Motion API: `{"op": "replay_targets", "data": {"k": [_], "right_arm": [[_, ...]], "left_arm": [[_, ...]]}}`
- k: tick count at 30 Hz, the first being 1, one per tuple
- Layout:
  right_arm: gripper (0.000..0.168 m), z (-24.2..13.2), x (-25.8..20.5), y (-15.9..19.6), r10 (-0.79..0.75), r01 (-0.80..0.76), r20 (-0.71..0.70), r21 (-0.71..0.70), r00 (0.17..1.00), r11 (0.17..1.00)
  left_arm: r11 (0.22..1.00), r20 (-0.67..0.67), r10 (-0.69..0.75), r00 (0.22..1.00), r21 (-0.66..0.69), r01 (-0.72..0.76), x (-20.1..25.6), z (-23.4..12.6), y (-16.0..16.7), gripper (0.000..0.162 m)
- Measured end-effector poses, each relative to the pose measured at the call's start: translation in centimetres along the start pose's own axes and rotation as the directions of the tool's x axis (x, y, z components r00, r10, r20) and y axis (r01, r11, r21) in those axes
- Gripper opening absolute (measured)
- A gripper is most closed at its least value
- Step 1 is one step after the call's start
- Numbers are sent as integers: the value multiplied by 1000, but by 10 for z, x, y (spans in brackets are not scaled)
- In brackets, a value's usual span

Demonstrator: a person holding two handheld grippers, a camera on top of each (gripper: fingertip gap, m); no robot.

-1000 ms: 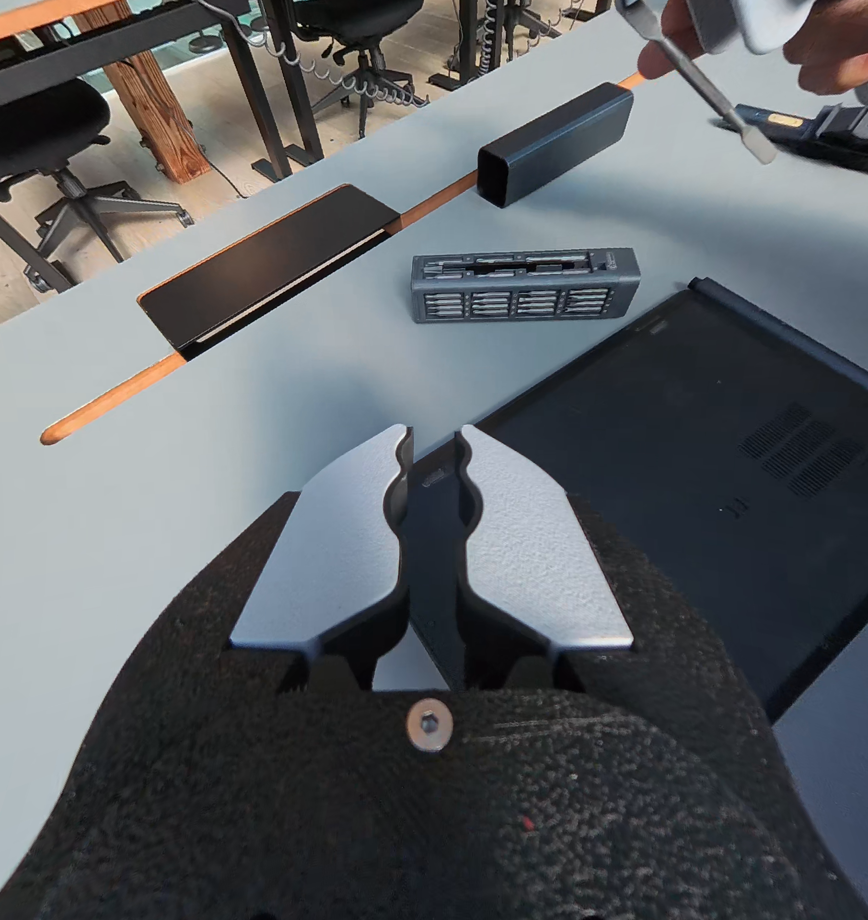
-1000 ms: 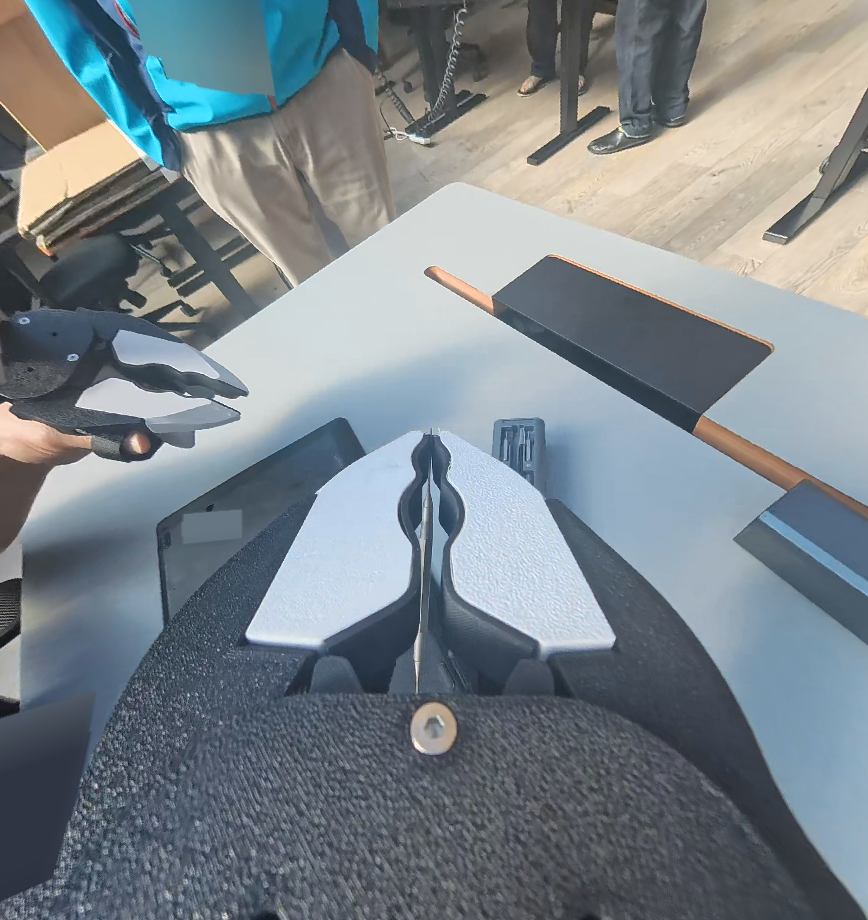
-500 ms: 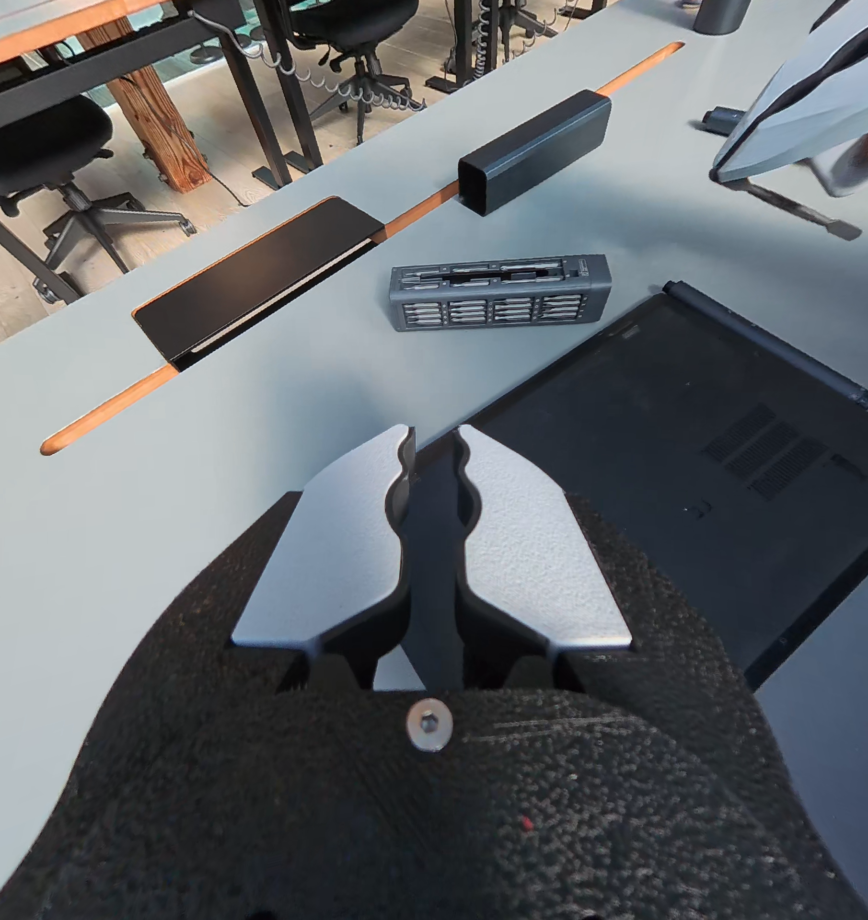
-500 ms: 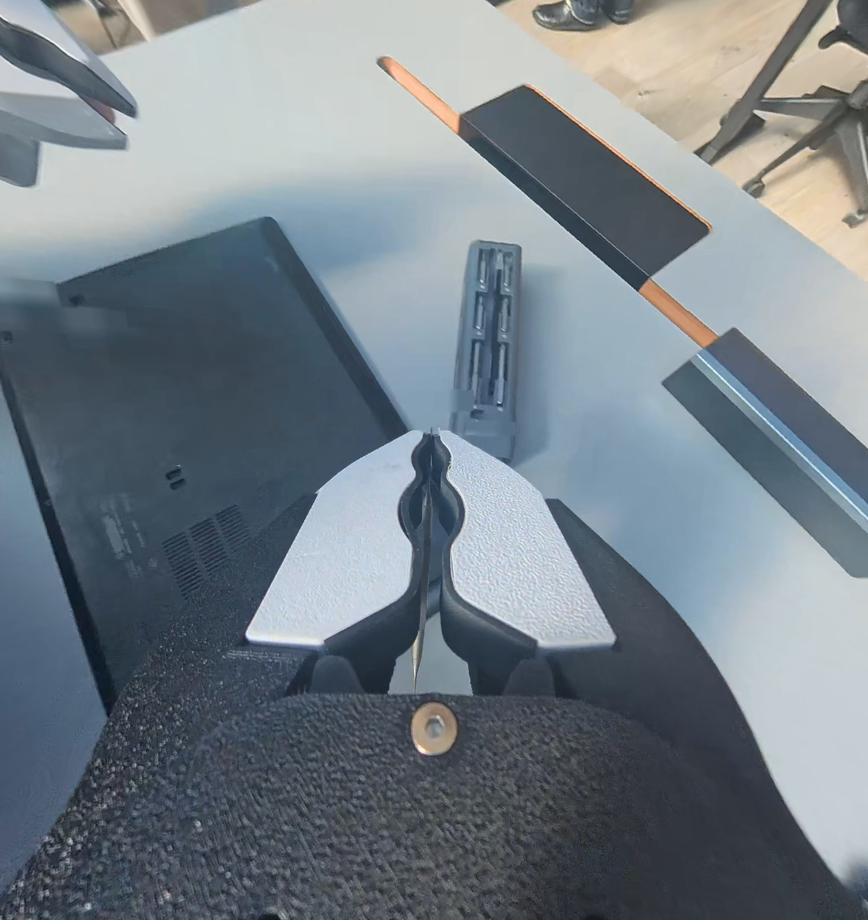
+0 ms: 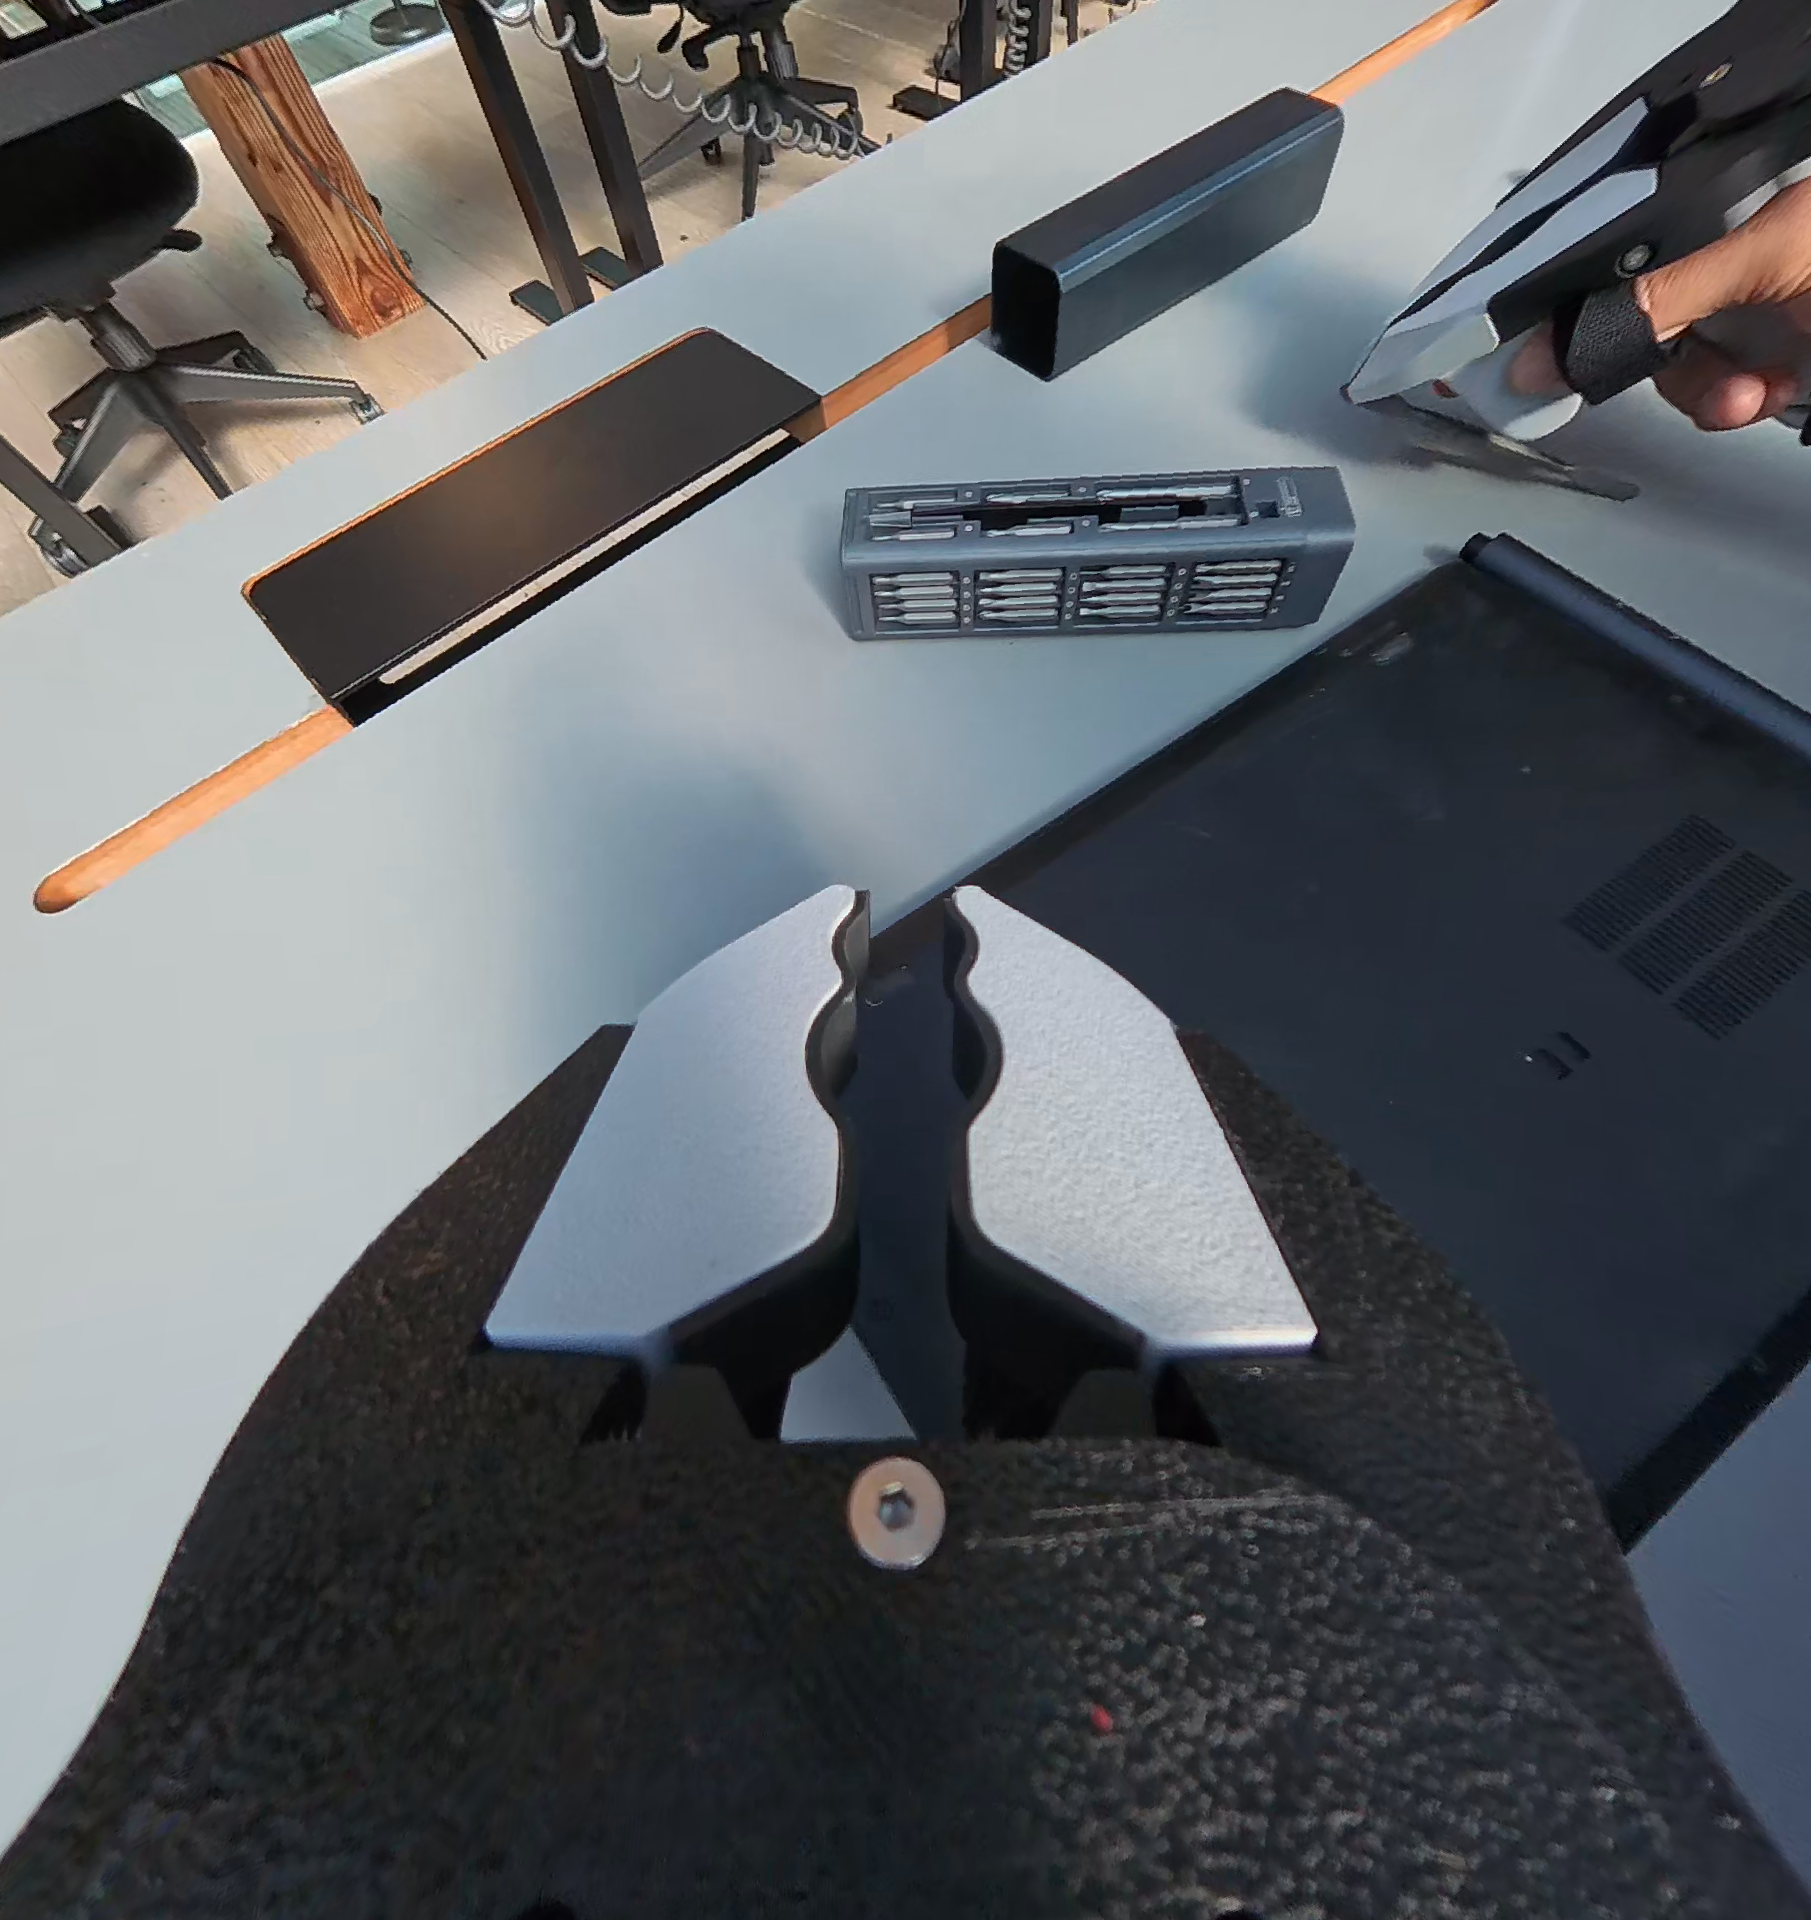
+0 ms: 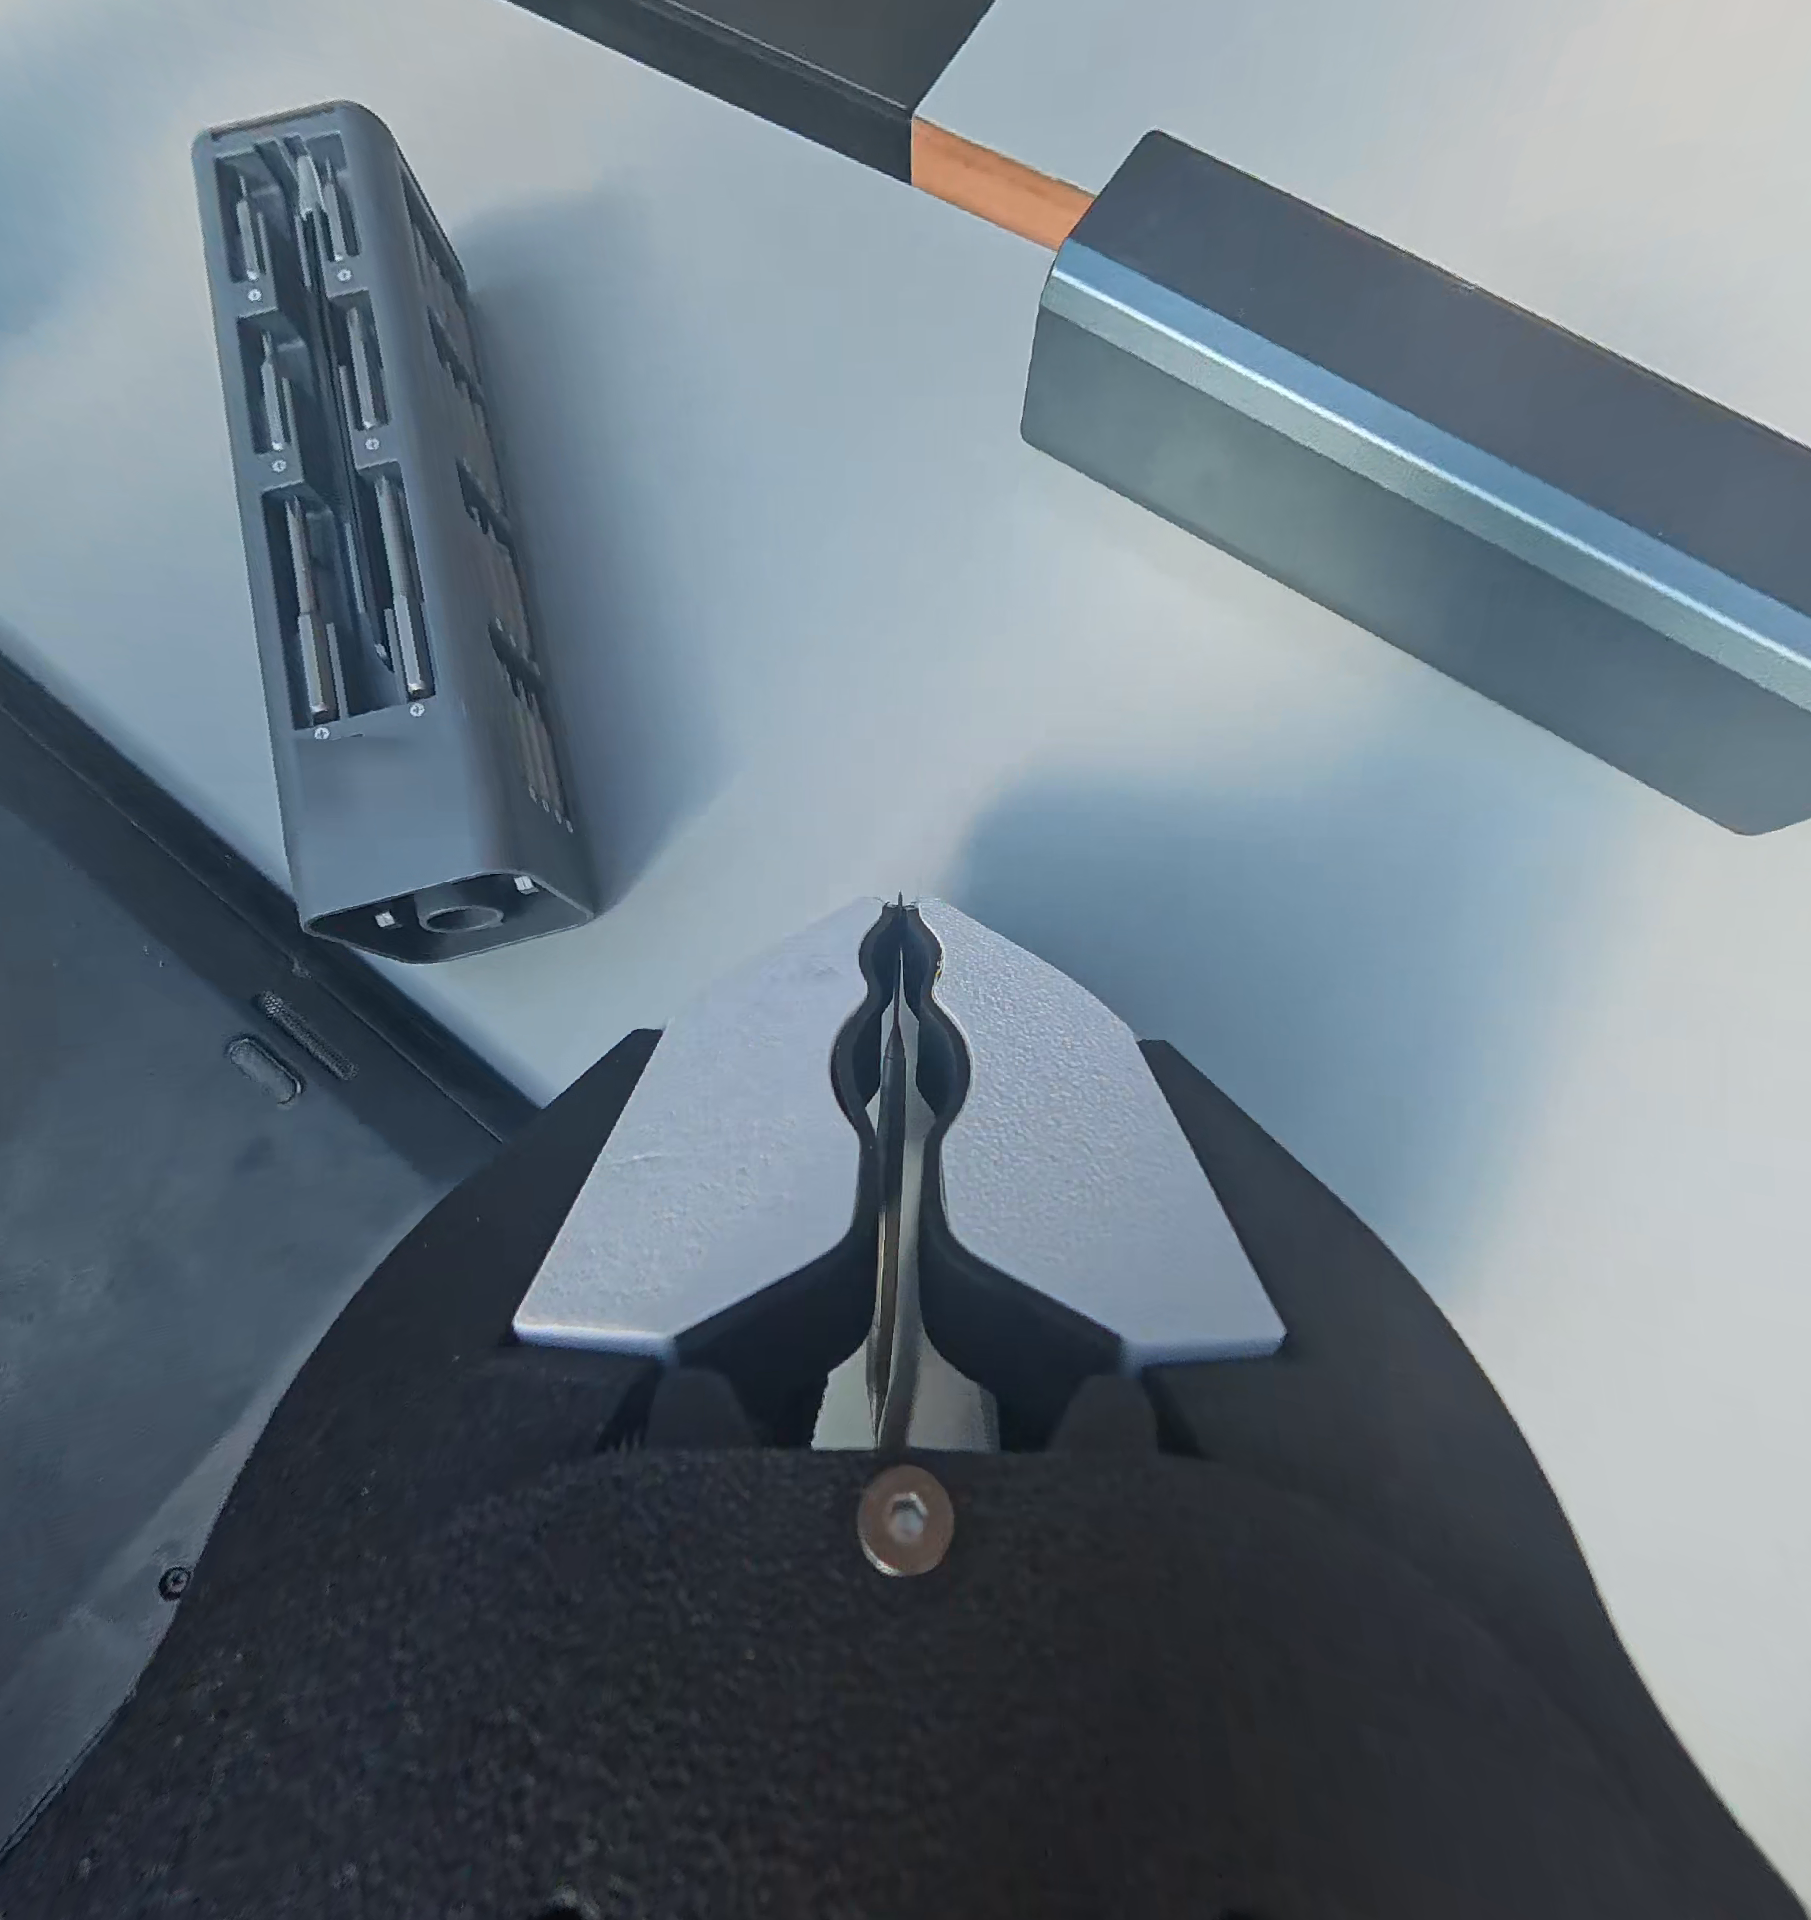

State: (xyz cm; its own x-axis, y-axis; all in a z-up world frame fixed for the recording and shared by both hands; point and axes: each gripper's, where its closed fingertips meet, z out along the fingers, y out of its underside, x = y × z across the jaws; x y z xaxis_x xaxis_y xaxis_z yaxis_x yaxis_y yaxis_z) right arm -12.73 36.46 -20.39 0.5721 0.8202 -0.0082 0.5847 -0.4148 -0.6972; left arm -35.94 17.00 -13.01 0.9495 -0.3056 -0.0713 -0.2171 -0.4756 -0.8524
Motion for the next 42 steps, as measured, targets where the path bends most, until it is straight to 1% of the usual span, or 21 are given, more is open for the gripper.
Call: {"op": "replay_targets", "data": {"k": [3,5,7,8,9,11,12,13,14,15,16,18,23,25,27,29,31,33,36,39,42], "right_arm": [[1,3,-2,0,15,-15,17,-1,1000,1000],[32,1,-7,-1,11,-10,41,-11,999,1000],[51,-7,-13,-10,-8,6,54,23,999,1000],[52,-11,-18,-16,-25,22,61,40,998,999],[49,-16,-23,-25,-50,45,70,72,996,996],[30,-25,-43,-44,-126,109,126,133,984,985],[31,-28,-55,-54,-164,138,157,163,974,977],[34,-29,-66,-61,-190,158,189,171,963,972],[41,-27,-78,-63,-221,186,232,163,947,969],[50,-24,-90,-62,-248,219,271,134,930,967],[53,-20,-98,-59,-281,259,287,112,916,959],[53,-9,-108,-51,-358,352,292,75,887,933],[59,3,-120,-51,-455,465,300,41,838,884],[62,6,-119,-51,-462,480,307,19,832,877],[52,9,-115,-56,-450,466,288,13,845,885],[45,8,-122,-59,-439,457,322,23,839,889],[46,10,-129,-59,-451,469,331,27,829,883],[50,17,-129,-56,-483,507,308,2,820,862],[50,26,-129,-50,-510,541,298,-27,807,841],[51,32,-126,-48,-517,548,277,-46,810,835],[50,34,-130,-48,-496,537,303,-67,814,841]], "left_arm": [[1000,4,-12,1000,-6,12,-6,2,3,13],[1000,8,-17,1000,-11,17,-9,4,5,13],[1000,8,-22,1000,-14,22,-11,6,6,13],[1000,6,-24,1000,-16,24,-12,8,6,13],[1000,4,-25,1000,-18,25,-12,10,7,13],[999,-1,-24,1000,-22,24,-12,14,7,13],[999,-4,-23,1000,-24,23,-11,17,6,13],[999,-7,-21,1000,-25,21,-10,19,5,13],[1000,-10,-17,1000,-26,17,-9,21,4,13],[1000,-13,-13,1000,-26,12,-7,22,3,13],[1000,-15,-10,1000,-25,9,-6,23,2,13],[1000,-18,-7,1000,-26,7,-5,24,2,13],[999,-10,-9,1000,-40,9,-8,24,9,12],[999,-9,-14,1000,-42,13,-10,24,11,12],[999,-8,-16,1000,-43,15,-12,24,13,12],[999,-10,-17,1000,-42,17,-13,25,13,12],[999,-12,-18,1000,-41,18,-14,25,14,12],[999,-14,-21,1000,-40,20,-16,26,15,12],[999,-14,-24,1000,-43,24,-19,26,18,12],[998,-10,-32,999,-45,32,-23,24,22,11],[998,-10,-41,999,-46,41,-26,24,25,11]]}}
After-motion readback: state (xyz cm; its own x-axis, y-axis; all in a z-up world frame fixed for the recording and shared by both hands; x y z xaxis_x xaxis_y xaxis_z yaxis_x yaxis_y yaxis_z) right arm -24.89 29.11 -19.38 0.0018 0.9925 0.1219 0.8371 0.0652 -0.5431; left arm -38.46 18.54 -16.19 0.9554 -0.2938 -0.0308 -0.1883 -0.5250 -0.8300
